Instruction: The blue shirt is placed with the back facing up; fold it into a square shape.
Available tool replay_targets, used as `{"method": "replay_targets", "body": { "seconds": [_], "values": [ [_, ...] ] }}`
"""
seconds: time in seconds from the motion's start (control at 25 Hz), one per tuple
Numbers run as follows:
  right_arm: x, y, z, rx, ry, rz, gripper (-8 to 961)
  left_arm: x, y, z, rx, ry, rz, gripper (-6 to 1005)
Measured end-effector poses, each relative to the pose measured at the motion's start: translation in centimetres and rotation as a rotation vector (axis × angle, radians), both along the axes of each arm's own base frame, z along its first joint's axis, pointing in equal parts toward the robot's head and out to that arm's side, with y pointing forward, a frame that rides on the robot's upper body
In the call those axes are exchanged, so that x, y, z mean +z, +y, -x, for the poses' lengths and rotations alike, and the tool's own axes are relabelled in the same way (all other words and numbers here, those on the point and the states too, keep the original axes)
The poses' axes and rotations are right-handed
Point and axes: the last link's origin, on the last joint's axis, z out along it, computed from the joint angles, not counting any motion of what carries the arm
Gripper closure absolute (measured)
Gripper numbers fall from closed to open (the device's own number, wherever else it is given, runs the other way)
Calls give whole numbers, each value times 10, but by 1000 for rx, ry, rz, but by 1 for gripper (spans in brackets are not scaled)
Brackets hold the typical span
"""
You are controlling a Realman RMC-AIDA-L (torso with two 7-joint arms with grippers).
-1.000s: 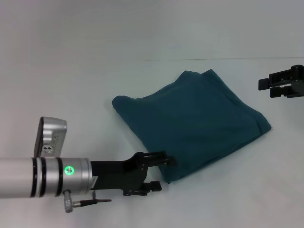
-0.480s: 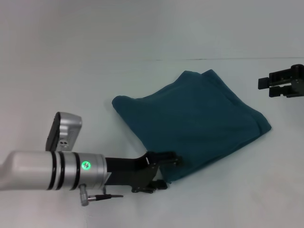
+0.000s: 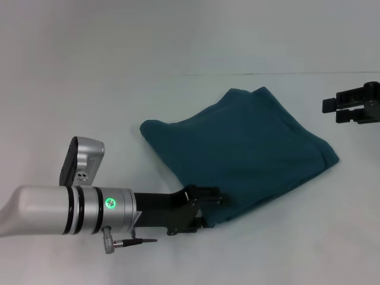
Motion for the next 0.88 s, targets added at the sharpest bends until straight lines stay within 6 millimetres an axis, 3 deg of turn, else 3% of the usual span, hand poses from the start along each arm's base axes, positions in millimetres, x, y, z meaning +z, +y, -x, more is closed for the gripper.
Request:
{"method": "replay_targets", "body": {
  "seconds": [0.6, 0.88],
  "values": [
    [-1, 0, -1, -5, 5, 3, 393, 0, -10, -1, -57, -24, 26, 739],
    [-2, -5, -10, -31, 16, -4, 395, 24, -15, 17, -68, -36, -22, 951]
  ]
}}
